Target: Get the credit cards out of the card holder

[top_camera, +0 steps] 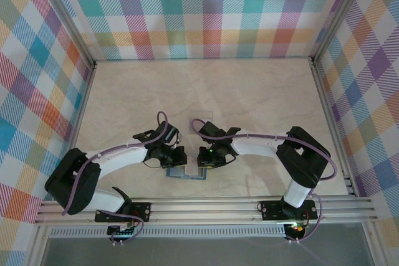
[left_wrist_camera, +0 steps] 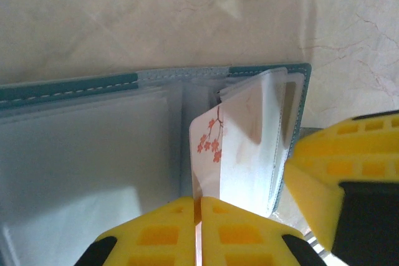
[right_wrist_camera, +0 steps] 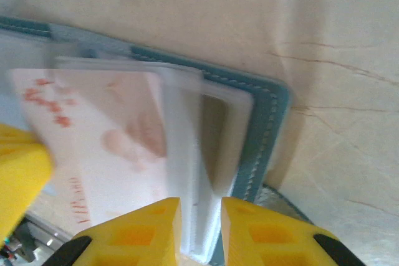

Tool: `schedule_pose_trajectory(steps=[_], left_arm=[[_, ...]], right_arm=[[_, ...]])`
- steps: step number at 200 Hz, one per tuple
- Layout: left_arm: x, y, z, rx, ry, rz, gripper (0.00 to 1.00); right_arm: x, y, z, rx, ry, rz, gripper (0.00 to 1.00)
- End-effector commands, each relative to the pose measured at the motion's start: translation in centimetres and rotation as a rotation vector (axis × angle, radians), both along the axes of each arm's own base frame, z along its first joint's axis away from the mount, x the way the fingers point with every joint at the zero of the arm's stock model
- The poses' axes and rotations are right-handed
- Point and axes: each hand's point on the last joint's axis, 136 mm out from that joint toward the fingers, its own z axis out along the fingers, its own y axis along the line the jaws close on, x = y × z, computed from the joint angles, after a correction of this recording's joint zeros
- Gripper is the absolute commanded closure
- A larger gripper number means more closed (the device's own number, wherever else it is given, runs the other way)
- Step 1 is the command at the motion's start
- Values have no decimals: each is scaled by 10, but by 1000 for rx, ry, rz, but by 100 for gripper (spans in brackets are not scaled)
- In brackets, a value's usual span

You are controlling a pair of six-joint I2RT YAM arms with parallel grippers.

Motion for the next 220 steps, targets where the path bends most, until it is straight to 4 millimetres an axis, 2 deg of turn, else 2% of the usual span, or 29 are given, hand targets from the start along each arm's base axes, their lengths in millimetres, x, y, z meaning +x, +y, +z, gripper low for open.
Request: schedule_pose_trajectory(steps=[1, 43, 75, 107, 149, 178, 220], left_arm=[[2, -8, -6, -48, 27, 16, 90], [-1, -2, -12, -17, 30, 11, 90], [-1, -2, -12, -15, 23, 5, 90], [-6, 7, -13, 34, 35, -3, 91], [-4, 24, 4, 128, -20, -33, 91], [-4, 32, 17, 182, -43, -80, 91], [0, 46, 26, 298, -49, -138, 91]], right_arm=[[1, 15, 18, 58, -9, 24, 74], [0, 17, 8, 44, 10, 33, 74], [-1, 16, -7, 17, 32, 36, 74], [-1, 4, -19, -60, 35, 29, 74], [-2, -6, -22, -112, 31, 35, 74], [0, -5, -20, -113, 27, 42, 74], [-1, -5, -17, -115, 29, 45, 74]])
